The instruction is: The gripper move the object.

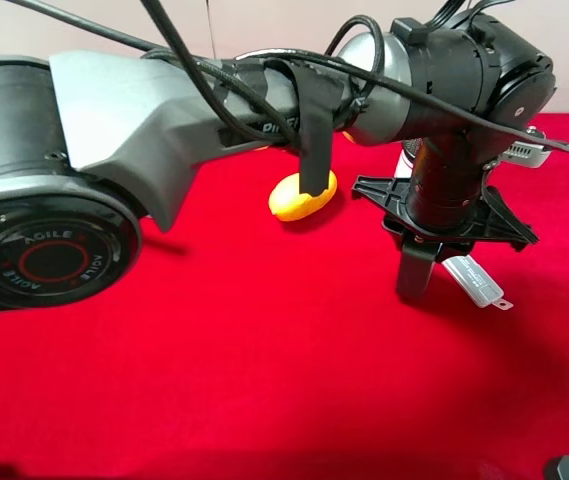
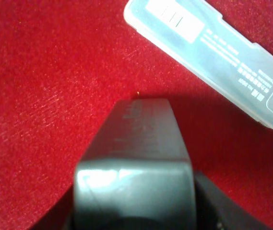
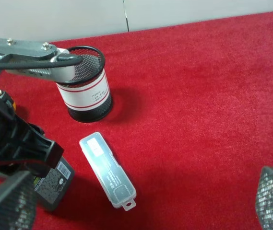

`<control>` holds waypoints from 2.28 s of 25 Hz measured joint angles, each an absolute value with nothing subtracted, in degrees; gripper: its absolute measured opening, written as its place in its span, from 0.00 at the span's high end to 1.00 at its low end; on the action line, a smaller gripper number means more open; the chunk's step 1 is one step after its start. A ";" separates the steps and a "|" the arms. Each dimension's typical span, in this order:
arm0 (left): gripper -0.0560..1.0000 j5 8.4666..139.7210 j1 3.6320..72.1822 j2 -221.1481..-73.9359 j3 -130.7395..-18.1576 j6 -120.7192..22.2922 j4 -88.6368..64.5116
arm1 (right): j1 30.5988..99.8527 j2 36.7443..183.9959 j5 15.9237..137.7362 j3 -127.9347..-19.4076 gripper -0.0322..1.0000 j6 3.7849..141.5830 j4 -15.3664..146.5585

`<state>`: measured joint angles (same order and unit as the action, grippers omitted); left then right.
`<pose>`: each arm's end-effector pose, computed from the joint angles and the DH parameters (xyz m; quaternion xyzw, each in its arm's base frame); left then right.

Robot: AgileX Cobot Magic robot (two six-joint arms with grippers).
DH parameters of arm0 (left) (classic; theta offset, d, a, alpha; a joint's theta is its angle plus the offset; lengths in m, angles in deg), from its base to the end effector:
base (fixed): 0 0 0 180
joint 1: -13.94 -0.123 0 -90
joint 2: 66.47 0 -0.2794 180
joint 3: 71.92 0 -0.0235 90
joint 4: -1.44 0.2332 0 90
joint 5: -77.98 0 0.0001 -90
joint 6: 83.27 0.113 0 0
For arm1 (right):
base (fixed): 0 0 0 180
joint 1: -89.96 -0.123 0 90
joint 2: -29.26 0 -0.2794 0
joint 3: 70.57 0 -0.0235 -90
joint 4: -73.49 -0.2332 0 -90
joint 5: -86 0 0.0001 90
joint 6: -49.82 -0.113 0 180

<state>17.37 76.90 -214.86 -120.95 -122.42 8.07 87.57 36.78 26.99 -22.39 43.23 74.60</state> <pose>0.2422 -0.4496 0.1492 0.2216 0.9580 -0.1007 0.1516 0.0051 -0.0017 0.2631 0.0311 0.8414 0.0326 0.5385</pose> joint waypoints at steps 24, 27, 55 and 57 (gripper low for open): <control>0.28 17.76 76.90 -214.79 -121.17 -120.31 5.99 | 87.57 36.78 26.99 -22.39 0.30 43.23 74.60; 0.28 17.76 76.90 -214.13 -121.17 -120.10 5.63 | 87.57 36.78 26.99 -22.39 0.30 43.23 74.60; 0.28 10.44 76.95 -204.08 -128.14 -112.91 5.25 | 87.57 36.78 26.99 -22.39 0.30 43.23 74.33; 0.28 10.42 76.95 -202.96 -128.21 -111.97 5.37 | 87.57 36.78 26.99 -22.39 0.30 43.23 74.25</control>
<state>10.42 76.95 -202.96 -128.21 -111.97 5.37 87.57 36.78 26.99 -22.39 43.23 74.25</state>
